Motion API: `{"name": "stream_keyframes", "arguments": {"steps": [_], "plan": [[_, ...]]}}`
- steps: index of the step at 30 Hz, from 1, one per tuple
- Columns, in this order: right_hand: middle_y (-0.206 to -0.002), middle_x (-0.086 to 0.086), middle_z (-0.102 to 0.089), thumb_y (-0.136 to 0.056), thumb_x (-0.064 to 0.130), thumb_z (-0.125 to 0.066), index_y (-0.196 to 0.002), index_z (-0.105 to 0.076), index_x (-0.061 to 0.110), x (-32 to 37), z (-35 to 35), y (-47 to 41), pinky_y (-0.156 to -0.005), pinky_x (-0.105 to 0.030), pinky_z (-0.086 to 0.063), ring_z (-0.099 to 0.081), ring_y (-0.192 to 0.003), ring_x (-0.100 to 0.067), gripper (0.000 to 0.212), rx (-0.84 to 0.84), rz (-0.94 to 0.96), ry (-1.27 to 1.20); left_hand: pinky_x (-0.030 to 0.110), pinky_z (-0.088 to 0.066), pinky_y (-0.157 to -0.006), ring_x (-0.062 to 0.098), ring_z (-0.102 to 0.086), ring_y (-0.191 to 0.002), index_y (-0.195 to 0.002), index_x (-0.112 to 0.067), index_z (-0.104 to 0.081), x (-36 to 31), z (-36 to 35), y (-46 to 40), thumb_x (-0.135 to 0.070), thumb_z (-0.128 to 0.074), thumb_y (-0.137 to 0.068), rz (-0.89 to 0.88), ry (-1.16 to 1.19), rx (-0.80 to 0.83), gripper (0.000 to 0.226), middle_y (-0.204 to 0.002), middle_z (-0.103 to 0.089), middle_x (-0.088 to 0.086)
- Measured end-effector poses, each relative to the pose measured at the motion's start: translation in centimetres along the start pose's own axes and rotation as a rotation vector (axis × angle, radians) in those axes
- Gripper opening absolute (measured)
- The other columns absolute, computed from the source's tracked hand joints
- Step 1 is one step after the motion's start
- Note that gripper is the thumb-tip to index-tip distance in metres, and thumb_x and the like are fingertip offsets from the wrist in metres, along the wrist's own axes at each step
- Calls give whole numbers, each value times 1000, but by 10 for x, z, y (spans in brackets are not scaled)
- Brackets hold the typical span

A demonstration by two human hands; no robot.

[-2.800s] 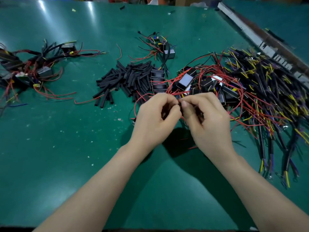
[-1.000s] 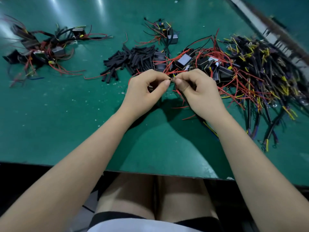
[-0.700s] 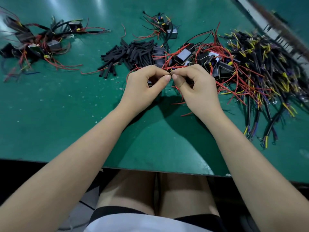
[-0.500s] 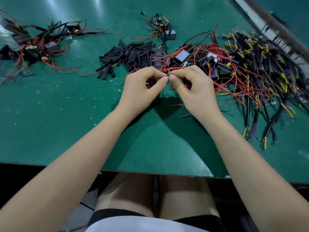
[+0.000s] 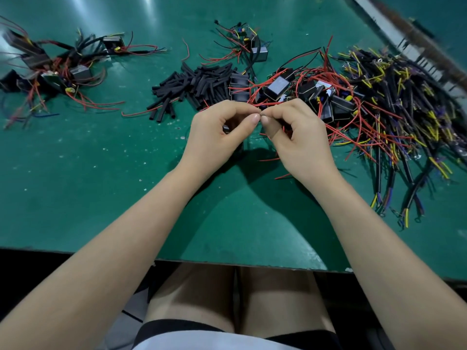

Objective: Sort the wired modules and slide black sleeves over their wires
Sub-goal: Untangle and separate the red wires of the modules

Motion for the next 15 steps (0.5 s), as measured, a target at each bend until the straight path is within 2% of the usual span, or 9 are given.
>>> {"name": "stream_keyframes", "arguments": {"steps": [4,9,12,15], "plan": [[-96,-10,-61,-93,9,-60,-102,-71,3,-2,-1,-1,-81,-32,-46,-59,-93,-28,16,19,-5,9,12,-39,-65,-3,-53,-66,-90,-14,-71,-4,1,0,-15,-66,-87,-50,-14,-14,6,-78,-63,-14],[-97,-9,-63,-93,14,-60,-105,-72,6,1,-3,1,-83,-30,-42,-57,-96,-29,18,39,20,49,14,-39,-61,-3,-48,-61,-87,-10,-67,-6,3,1,-13,-62,-88,-71,-86,-27,6,-71,-57,-12],[-98,-9,-63,-94,14,-59,-107,-71,6,3,-2,1,-84,-34,-45,-58,-96,-29,20,31,28,51,15,-40,-62,1,-50,-62,-88,-8,-68,-8,4,1,-11,-62,-88,-84,-113,-49,7,-72,-61,-4],[-98,-11,-63,-94,13,-59,-107,-71,7,3,-1,1,-84,-37,-46,-59,-95,-29,20,19,23,61,16,-41,-62,5,-52,-63,-86,-8,-68,-10,5,2,-11,-62,-86,-81,-127,-62,6,-72,-62,-4]]}}
Point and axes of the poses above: each hand's wrist, its own y-axis away from the middle knuckle, its own z-axis out of the back of the hand, x = y × z, the point moved 8 cm from there along -y, towards the middle knuckle
